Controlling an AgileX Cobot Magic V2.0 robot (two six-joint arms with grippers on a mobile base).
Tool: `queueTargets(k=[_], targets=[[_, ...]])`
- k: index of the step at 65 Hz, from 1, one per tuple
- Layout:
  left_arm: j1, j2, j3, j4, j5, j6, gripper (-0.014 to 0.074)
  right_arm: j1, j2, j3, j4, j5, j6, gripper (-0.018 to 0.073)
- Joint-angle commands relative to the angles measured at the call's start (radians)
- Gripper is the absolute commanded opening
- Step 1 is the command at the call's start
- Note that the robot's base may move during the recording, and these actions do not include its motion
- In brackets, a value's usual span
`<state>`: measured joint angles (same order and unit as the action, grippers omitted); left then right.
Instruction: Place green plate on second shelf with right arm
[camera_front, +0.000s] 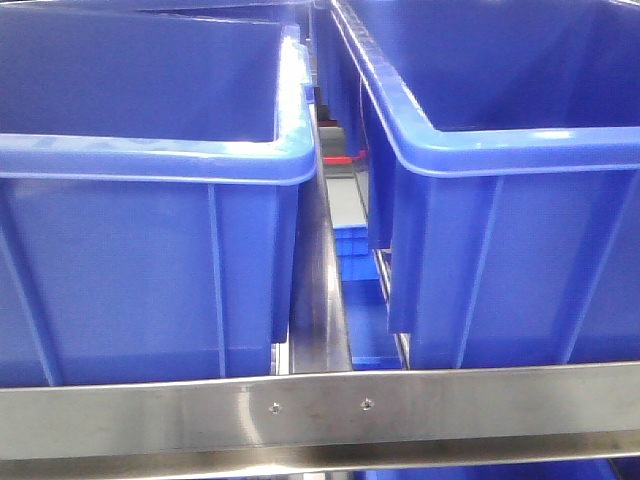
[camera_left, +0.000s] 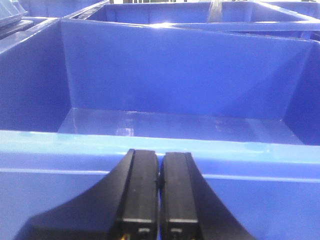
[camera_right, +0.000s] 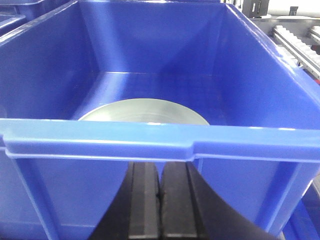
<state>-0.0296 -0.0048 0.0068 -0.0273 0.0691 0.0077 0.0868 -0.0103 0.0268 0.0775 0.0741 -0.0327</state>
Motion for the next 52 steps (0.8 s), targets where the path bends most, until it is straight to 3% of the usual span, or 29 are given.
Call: queueTargets(k=[1,13,25,52], targets=[[-0.008,-0.016,0.042,-0.008,-0.081,-0.008,0.013,-0.007,-0.018,-0.017,-0.001,-0.074,0.009,0.0055],[-0.008,-0.016,0.042,-0.008,-0.081,-0.008,0.013,-0.007,-0.018,-0.017,-0.014,-0.074,0.013,0.0055],[-0.008,-0.016,0.042,-0.008,-0.081,-0.008,0.013,-0.007,-0.018,-0.017,-0.029,-0.167,0.013,0.0055],[-0.008,-0.016,0.042,-0.008,-0.081,-0.008,0.013,-0.007,-0.018,-0.017,-0.028,-0.158,0.013,0.0055]])
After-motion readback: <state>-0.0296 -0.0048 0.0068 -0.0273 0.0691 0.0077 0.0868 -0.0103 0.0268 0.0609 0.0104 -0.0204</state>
